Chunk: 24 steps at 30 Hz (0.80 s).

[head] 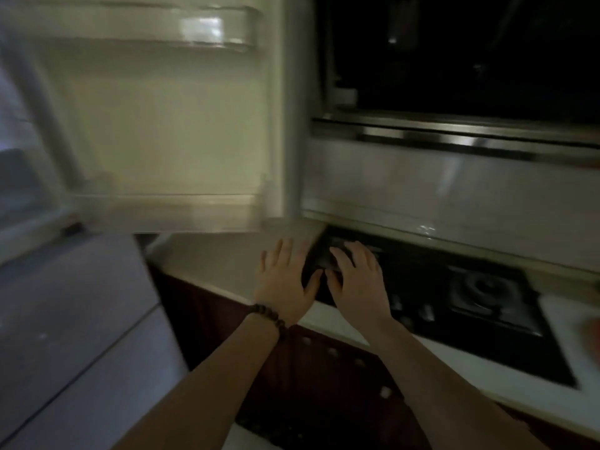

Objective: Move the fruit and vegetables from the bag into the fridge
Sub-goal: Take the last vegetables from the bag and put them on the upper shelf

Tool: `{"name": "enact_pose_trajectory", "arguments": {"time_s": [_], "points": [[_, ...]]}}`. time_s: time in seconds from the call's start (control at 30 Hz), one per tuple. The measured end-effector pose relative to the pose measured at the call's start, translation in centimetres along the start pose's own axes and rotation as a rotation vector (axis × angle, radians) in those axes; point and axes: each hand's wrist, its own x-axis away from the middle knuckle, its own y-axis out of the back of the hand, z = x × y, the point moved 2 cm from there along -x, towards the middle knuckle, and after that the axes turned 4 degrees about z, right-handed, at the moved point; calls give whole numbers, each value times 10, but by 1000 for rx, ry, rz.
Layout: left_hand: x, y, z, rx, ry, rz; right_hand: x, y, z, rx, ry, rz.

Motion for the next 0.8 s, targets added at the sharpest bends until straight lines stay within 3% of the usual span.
{"name": "enact_pose_trajectory", "arguments": {"time_s": [0.23, 0.4, 0.57, 0.8], "points": [[43, -87, -232, 106, -303, 165, 155, 103, -182, 162, -398, -56], [82, -124, -364, 156, -493, 261, 267, 169, -276, 202, -659, -74], [112, -151, -463, 192, -638, 307, 349, 210, -334, 223, -859, -125], [111, -186, -561, 209, -761, 323, 398, 246, -409, 246, -991, -130]]}}
